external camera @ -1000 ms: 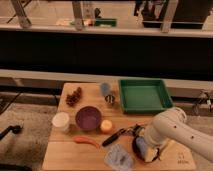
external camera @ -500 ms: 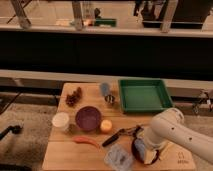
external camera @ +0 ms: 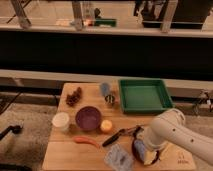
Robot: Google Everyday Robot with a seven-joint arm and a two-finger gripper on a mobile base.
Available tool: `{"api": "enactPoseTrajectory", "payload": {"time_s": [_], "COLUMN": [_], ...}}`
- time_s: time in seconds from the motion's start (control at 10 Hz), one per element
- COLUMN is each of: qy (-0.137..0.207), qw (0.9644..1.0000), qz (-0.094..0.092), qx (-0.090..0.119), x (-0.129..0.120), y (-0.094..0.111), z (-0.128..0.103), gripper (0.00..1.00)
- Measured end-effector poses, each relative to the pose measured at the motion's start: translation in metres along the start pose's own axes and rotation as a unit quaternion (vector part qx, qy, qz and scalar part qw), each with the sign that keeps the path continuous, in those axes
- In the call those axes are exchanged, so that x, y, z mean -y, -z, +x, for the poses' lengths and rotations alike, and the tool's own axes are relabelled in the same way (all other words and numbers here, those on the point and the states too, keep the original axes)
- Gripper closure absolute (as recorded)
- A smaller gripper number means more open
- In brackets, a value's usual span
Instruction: Wipe red bowl with sponge
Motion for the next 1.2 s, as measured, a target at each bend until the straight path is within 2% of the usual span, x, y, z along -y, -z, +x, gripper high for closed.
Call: {"api": "enactPoseTrajectory", "payload": {"time_s": [0.6, 1.0, 1.2], "qy": [-0.008, -0.002, 0.005], "qw": [0.9992, 0.9964, 0.9948], "qz": [-0.038, -0.075, -0.096], "qx": [0.003, 0.039, 0.034], "x": [-0.003, -0.009, -0.011], "y": [-0.006, -0.007, -0.010], "z": [0.000, -0.007, -0.010], "gripper": [1.00, 1.00, 1.00]}}
